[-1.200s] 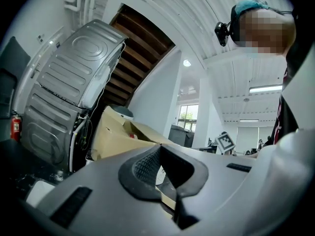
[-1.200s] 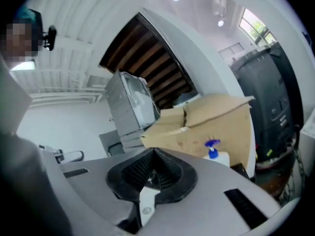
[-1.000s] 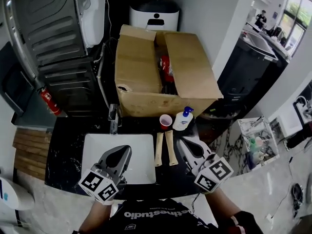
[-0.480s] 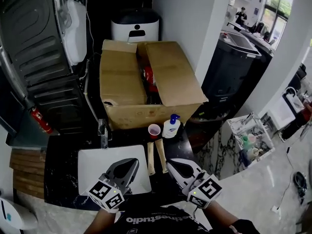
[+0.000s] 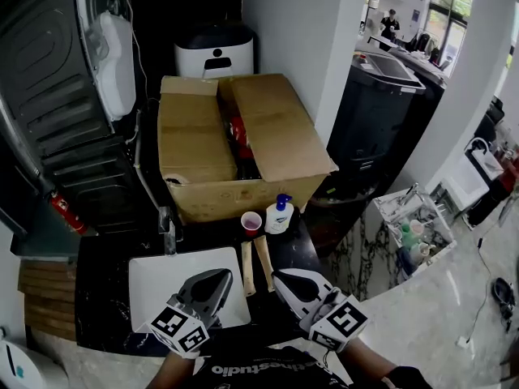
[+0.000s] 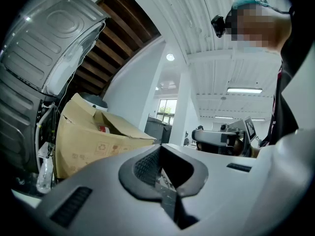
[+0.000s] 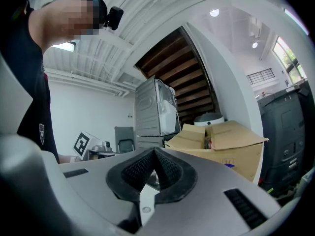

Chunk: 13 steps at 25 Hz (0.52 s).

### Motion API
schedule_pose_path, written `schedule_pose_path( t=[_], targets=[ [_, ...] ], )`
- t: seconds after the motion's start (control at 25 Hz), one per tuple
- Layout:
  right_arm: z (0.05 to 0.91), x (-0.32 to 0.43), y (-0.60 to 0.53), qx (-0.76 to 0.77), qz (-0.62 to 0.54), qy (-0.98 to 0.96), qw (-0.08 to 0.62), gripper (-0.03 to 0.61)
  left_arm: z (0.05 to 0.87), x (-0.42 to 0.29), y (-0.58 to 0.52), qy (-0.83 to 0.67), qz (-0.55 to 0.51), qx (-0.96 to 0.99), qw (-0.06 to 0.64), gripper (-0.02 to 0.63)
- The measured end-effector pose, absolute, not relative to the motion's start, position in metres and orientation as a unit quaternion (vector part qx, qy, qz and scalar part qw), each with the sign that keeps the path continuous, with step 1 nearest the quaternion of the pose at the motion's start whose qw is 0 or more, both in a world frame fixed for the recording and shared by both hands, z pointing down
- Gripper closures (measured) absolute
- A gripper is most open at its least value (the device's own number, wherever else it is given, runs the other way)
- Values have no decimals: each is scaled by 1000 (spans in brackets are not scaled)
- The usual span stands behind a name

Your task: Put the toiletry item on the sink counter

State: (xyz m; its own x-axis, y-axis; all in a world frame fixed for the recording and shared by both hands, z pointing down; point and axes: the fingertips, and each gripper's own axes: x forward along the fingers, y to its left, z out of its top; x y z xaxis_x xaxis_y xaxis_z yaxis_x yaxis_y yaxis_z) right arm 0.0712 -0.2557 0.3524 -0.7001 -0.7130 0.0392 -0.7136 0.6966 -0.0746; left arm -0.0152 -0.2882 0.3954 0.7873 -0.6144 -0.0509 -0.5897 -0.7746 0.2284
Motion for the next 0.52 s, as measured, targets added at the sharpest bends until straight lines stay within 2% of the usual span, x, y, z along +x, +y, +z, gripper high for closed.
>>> schedule_pose_path(
  t=[0.52],
  targets=[
    [359, 69, -258, 382, 44, -923, 16, 541, 395, -9, -282, -317, -62, 941, 99, 600]
  ],
)
